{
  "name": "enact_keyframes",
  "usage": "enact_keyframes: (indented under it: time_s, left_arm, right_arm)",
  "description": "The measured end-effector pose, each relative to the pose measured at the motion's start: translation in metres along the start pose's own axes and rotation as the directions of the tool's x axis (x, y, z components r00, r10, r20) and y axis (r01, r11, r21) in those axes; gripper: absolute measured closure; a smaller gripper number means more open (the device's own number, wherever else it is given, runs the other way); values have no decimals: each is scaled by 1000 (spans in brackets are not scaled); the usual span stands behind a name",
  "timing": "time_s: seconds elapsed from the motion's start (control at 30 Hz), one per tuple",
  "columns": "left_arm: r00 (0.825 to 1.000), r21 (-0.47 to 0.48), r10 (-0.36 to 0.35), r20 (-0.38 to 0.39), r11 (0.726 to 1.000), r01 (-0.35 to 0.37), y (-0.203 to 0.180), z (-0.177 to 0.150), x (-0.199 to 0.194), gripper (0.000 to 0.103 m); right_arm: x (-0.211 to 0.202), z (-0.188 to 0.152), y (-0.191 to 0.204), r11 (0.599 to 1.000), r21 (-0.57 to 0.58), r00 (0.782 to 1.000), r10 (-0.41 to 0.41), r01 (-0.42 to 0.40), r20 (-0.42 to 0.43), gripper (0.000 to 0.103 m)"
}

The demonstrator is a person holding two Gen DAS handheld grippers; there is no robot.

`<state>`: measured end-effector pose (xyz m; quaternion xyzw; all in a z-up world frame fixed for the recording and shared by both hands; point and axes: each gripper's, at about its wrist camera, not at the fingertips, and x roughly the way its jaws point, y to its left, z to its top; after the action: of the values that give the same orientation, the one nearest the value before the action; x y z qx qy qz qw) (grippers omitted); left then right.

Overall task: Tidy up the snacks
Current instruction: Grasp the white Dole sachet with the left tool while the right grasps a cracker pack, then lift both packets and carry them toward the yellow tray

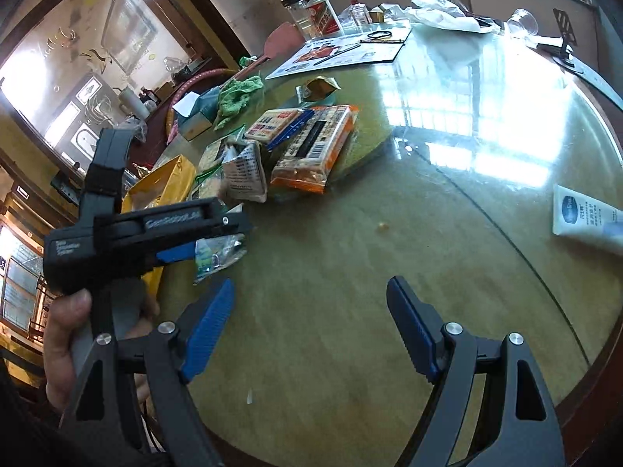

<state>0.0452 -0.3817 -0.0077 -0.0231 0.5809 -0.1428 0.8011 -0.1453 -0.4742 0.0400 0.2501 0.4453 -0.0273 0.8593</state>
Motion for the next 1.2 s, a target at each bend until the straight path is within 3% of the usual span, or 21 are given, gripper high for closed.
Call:
enact_keyframes:
  time_s: [0.17,0.3,0.33,0.4,0.53,0.7,0.93,1.2]
  left_arm:
    - [996,28,79,33,996,-80,-5,4,6,19]
    - [991,112,122,57,985,-128,-5,-2,8,20]
    - [990,131,126,66,982,-134,-6,-4,8,22]
    - [985,177,137,102,972,-153,-4,-12,2,42]
    - [990,268,82,114,957,-110,12,-37,-9,47]
    - [995,297,37,95,953,-63,26,-59,-23,50]
    - [995,357,40,95,931,-71,17,-80,-29,50]
    - [994,353,42,105,933,-77,20,-84,-31,46]
  right_arm:
    - [1,0,-5,1000,8,1000,-13,13,-5,22]
    - [0,3,-1,1000,-6,1000,-23,23,-5,22]
    - [1,4,0,1000,-11,1000,-23,23,-8,22]
    - [1,10,0,999,-14,999,-29,29,-13,22]
    - [6,34,2,1000,-22,999,-13,12,-35,22]
    - [30,66,9,999,-31,997,-23,20,-78,22]
    - [97,108,8,994,17,983,-101,105,-152,22]
    - [142,132,26,978,-13,966,-206,206,-156,25]
